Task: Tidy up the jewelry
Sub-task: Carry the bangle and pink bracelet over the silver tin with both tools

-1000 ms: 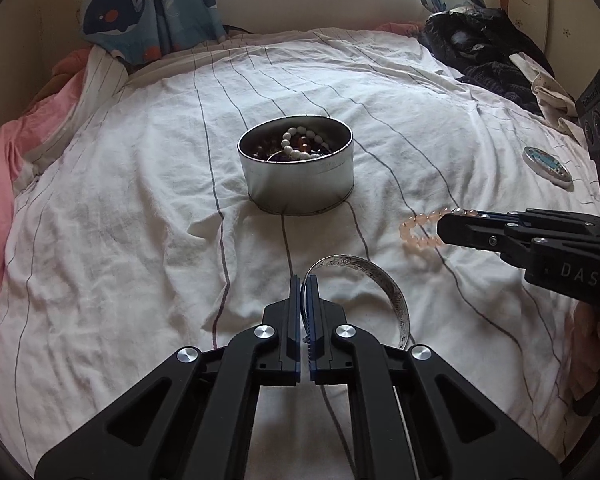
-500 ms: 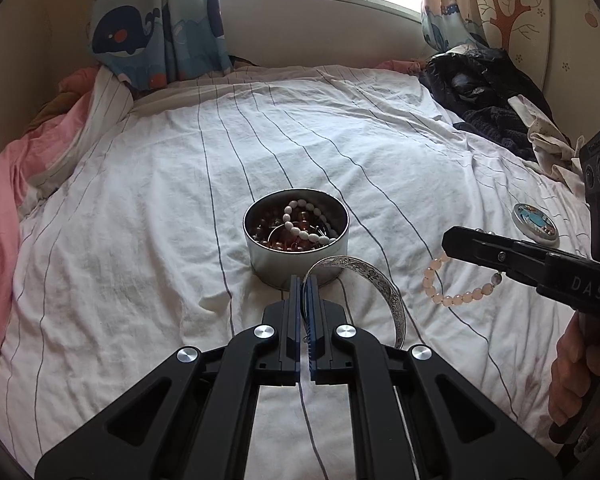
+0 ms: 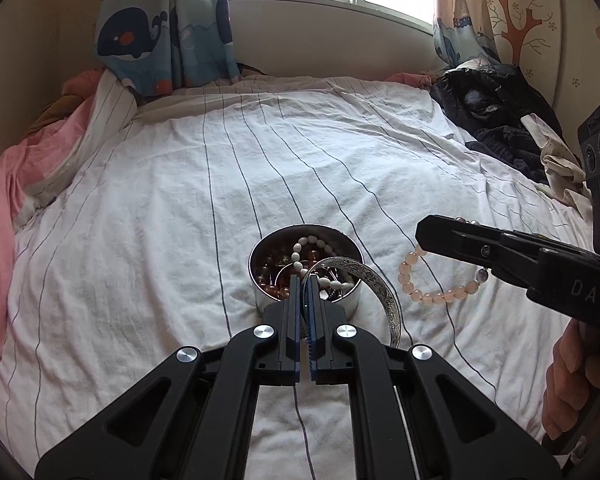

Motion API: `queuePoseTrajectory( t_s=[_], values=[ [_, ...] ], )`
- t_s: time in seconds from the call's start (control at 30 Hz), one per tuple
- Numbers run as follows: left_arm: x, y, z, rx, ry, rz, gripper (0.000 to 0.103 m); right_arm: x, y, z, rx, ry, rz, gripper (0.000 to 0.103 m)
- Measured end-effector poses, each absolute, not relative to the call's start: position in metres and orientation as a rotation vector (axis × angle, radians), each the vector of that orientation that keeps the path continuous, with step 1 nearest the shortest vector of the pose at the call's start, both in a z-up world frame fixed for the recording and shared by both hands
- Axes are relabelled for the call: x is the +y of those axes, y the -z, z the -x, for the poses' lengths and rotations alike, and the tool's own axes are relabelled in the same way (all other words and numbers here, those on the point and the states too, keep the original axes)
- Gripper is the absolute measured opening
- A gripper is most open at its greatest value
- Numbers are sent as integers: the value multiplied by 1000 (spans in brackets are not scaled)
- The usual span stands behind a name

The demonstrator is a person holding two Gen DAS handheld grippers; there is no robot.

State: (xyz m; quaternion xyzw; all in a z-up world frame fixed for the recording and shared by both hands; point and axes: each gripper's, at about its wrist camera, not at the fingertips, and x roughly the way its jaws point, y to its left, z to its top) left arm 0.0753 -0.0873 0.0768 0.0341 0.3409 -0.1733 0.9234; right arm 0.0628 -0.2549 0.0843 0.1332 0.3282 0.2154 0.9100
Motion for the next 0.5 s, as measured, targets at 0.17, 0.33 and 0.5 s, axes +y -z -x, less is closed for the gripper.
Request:
queuePoseTrajectory(
  t_s=[0.17,0.33,0.5],
  values=[
    [-87,-75,-86,701,353,-68,3,-251,-83,-77,676,-453,-267,9],
    [-87,-72,-94,703,346,-60,3,-251,-81,-85,674,-457,-280,9],
    [-90,-67,-103,709,344,-43,3,-252,-78,-94,676,-460,-294,9]
  ],
)
